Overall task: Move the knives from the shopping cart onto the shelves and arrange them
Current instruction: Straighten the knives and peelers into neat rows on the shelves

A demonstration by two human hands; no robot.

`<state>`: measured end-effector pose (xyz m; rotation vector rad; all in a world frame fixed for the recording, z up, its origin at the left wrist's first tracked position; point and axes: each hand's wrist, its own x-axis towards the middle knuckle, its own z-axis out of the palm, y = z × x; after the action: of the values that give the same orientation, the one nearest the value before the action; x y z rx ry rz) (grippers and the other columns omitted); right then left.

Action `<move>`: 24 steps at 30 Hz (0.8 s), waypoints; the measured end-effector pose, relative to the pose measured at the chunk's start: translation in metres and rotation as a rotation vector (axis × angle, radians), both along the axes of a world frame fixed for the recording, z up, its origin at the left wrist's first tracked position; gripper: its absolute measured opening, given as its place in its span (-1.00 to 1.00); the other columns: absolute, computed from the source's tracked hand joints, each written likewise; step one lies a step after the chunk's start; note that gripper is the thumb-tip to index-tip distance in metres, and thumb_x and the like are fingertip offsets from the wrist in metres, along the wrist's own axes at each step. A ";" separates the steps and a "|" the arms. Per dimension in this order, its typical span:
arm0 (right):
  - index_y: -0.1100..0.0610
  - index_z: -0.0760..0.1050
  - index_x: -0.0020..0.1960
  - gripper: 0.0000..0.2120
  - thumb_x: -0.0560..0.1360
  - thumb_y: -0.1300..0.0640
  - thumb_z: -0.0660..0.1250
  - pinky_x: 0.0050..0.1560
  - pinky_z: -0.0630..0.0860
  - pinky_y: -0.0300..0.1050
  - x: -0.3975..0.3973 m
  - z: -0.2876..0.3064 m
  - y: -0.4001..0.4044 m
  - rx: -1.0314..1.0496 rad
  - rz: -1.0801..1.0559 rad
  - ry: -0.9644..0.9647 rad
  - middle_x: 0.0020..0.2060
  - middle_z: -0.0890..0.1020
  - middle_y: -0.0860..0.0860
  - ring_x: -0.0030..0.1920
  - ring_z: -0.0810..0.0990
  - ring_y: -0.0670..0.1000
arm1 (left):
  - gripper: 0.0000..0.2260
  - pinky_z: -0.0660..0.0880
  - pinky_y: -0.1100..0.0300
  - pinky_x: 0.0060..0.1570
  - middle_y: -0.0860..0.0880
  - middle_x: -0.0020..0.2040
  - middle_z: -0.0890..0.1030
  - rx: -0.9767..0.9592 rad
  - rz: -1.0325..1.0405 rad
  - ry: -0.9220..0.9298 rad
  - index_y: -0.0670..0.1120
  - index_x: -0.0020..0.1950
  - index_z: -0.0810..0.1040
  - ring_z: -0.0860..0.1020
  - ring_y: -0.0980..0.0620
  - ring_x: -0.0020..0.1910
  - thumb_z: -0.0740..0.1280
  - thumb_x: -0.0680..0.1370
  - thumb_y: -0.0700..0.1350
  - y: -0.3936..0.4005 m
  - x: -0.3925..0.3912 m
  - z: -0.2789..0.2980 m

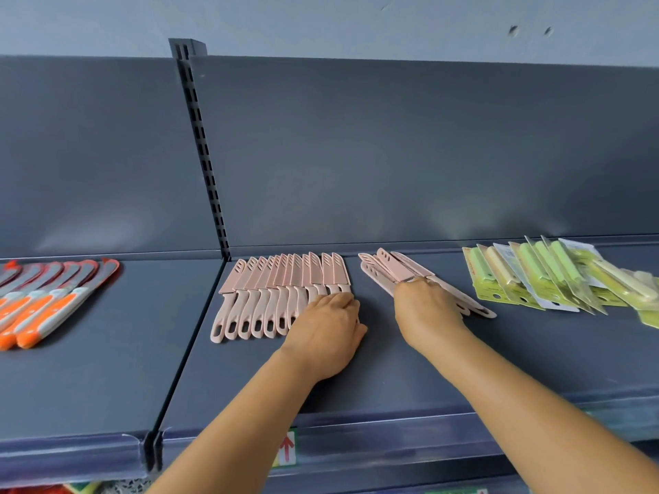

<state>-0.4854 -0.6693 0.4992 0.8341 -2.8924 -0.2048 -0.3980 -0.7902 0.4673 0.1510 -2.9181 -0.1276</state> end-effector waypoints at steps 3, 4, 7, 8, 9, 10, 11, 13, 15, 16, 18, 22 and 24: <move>0.17 0.52 0.13 -0.81 0.53 0.27 0.25 -0.20 0.42 -0.13 -0.005 0.001 -0.011 -0.154 -0.039 -0.108 0.01 0.60 0.11 0.01 0.59 0.12 | -0.66 0.18 0.19 0.34 -0.02 0.35 0.41 0.016 0.005 0.009 -0.11 0.31 0.44 0.38 -0.05 0.31 0.11 0.63 0.02 -0.001 0.001 -0.001; 0.16 0.54 0.06 -0.85 0.53 0.25 0.25 -0.24 0.39 -0.15 -0.008 0.001 -0.015 -0.244 -0.064 -0.166 -0.05 0.60 0.11 -0.07 0.57 0.13 | -0.65 0.16 0.19 0.35 -0.02 0.37 0.39 0.019 0.007 0.010 -0.11 0.34 0.42 0.36 -0.04 0.33 0.11 0.63 0.02 0.000 0.001 -0.001; 0.11 0.48 -0.23 -0.86 0.47 0.26 0.24 -0.39 0.29 -0.15 -0.017 -0.001 -0.029 -0.531 -0.069 -0.345 -0.25 0.52 0.08 -0.18 0.47 0.17 | -0.63 0.13 0.19 0.38 -0.03 0.40 0.37 0.025 0.004 0.021 -0.12 0.37 0.40 0.33 -0.04 0.36 0.11 0.64 0.02 0.000 0.002 0.000; 0.13 0.50 -0.22 -0.86 0.47 0.29 0.23 -0.37 0.35 -0.13 -0.017 -0.001 -0.033 -0.607 -0.063 -0.401 -0.23 0.54 0.09 -0.15 0.48 0.19 | -0.63 0.13 0.19 0.38 -0.03 0.40 0.37 0.025 0.002 0.024 -0.11 0.37 0.40 0.33 -0.03 0.35 0.11 0.63 0.02 0.000 0.002 0.000; 0.15 0.55 -0.13 -0.85 0.47 0.31 0.22 -0.26 0.43 -0.09 -0.017 0.000 -0.036 -0.669 -0.065 -0.443 -0.16 0.59 0.10 -0.10 0.52 0.20 | -0.63 0.13 0.19 0.38 -0.02 0.40 0.37 0.027 0.000 0.026 -0.11 0.37 0.40 0.34 -0.03 0.35 0.11 0.63 0.02 0.000 0.002 -0.001; 0.20 0.58 -0.01 -0.80 0.47 0.32 0.21 -0.13 0.50 -0.05 -0.017 0.000 -0.039 -0.717 -0.080 -0.474 -0.07 0.62 0.13 -0.03 0.55 0.21 | -0.63 0.13 0.19 0.38 -0.03 0.39 0.38 0.036 0.000 0.028 -0.11 0.37 0.40 0.34 -0.03 0.34 0.11 0.63 0.02 -0.001 0.002 -0.001; 0.25 0.57 0.08 -0.75 0.47 0.34 0.21 -0.03 0.53 -0.01 -0.018 -0.001 -0.042 -0.746 -0.089 -0.491 0.00 0.63 0.16 0.02 0.57 0.22 | -0.63 0.14 0.19 0.37 -0.03 0.39 0.38 0.049 0.001 0.030 -0.12 0.37 0.40 0.34 -0.03 0.34 0.12 0.63 0.02 -0.001 0.002 -0.002; 0.30 0.55 0.16 -0.70 0.46 0.36 0.21 0.04 0.55 0.04 -0.021 -0.006 -0.046 -0.754 -0.101 -0.503 0.07 0.62 0.22 0.08 0.57 0.24 | -0.64 0.15 0.19 0.36 -0.03 0.37 0.39 0.059 0.004 0.035 -0.12 0.35 0.42 0.35 -0.04 0.32 0.13 0.63 0.02 -0.001 0.002 -0.001; 0.30 0.56 0.15 -0.70 0.46 0.36 0.22 0.00 0.55 0.00 -0.024 -0.009 -0.048 -0.741 -0.113 -0.493 0.05 0.63 0.21 0.06 0.58 0.23 | -0.63 0.14 0.21 0.36 -0.02 0.37 0.38 0.054 0.002 0.035 -0.12 0.37 0.40 0.35 -0.02 0.33 0.12 0.63 0.02 -0.001 0.002 -0.001; 0.29 0.58 0.11 -0.72 0.45 0.36 0.22 -0.08 0.55 -0.04 -0.025 -0.010 -0.049 -0.731 -0.118 -0.492 0.00 0.64 0.20 0.01 0.59 0.24 | -0.62 0.13 0.21 0.36 -0.02 0.38 0.38 0.053 0.000 0.034 -0.12 0.38 0.39 0.34 -0.02 0.33 0.12 0.63 0.02 -0.001 0.002 -0.001; 0.24 0.57 -0.16 -0.84 0.44 0.36 0.21 -0.35 0.41 -0.14 -0.025 -0.010 -0.050 -0.699 -0.117 -0.468 -0.23 0.60 0.15 -0.22 0.51 0.20 | -0.61 0.12 0.21 0.36 -0.03 0.39 0.36 0.058 -0.002 0.037 -0.13 0.40 0.36 0.32 -0.02 0.35 0.12 0.63 0.02 0.000 0.002 -0.001; 0.12 0.32 -0.36 -0.75 0.43 0.36 0.21 -0.50 0.17 -0.18 -0.025 -0.012 -0.055 -0.665 -0.133 -0.475 -0.42 0.39 0.04 -0.40 0.32 0.07 | -0.56 0.08 0.22 0.40 -0.03 0.44 0.27 0.095 -0.005 0.092 -0.13 0.45 0.27 0.25 -0.03 0.40 0.13 0.62 0.03 0.000 0.003 0.001; 0.12 0.38 -0.34 -0.78 0.43 0.35 0.20 -0.48 0.21 -0.19 -0.027 -0.013 -0.057 -0.672 -0.121 -0.476 -0.37 0.44 0.06 -0.33 0.38 0.12 | -0.52 0.04 0.21 0.43 -0.04 0.49 0.22 0.099 -0.015 0.085 -0.12 0.50 0.22 0.20 -0.02 0.45 0.12 0.63 0.06 0.000 0.002 0.002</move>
<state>-0.5121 -0.7264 0.4861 0.6334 -3.0696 1.0269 -0.3961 -0.7900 0.4698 0.1353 -2.8299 -0.2741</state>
